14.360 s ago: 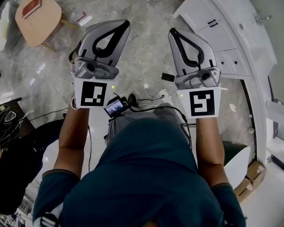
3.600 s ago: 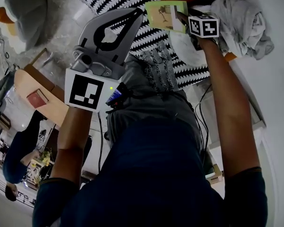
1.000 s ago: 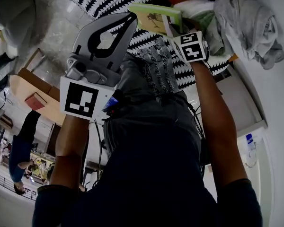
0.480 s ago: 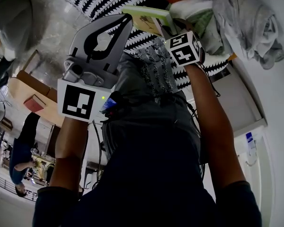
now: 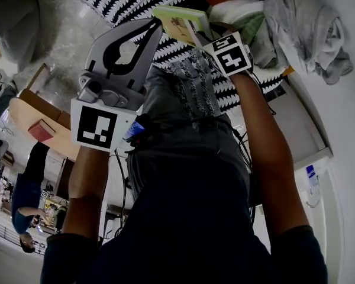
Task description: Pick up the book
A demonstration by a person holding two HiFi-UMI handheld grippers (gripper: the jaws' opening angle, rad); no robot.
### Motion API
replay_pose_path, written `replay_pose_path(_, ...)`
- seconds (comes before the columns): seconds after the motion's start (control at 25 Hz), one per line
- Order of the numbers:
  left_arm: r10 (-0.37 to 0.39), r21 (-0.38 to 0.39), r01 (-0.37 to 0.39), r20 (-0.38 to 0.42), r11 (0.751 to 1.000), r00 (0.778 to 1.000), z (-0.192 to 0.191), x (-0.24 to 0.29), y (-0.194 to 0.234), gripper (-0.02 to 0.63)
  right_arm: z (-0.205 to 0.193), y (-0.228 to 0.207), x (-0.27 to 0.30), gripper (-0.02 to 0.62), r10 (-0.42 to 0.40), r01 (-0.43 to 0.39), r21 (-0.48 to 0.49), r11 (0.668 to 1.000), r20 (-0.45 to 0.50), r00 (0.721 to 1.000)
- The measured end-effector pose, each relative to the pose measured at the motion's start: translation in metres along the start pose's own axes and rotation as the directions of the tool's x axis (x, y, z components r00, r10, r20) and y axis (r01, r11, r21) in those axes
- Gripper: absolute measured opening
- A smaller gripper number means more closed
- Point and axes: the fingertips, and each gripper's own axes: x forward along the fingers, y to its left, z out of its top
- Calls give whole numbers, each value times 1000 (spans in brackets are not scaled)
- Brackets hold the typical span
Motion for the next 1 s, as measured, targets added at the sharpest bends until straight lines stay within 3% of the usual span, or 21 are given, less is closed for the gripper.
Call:
replay_pose_path(0.48, 4, 13, -4, 15, 1000, 1000, 14, -8, 1, 3, -5, 8, -13, 151, 23, -30, 144, 989, 46, 999)
replay_pose_path(1.0, 24, 38, -26, 44, 999, 999, 35, -27, 3, 3, 23, 30, -58, 147, -29, 12, 98, 995, 175, 984)
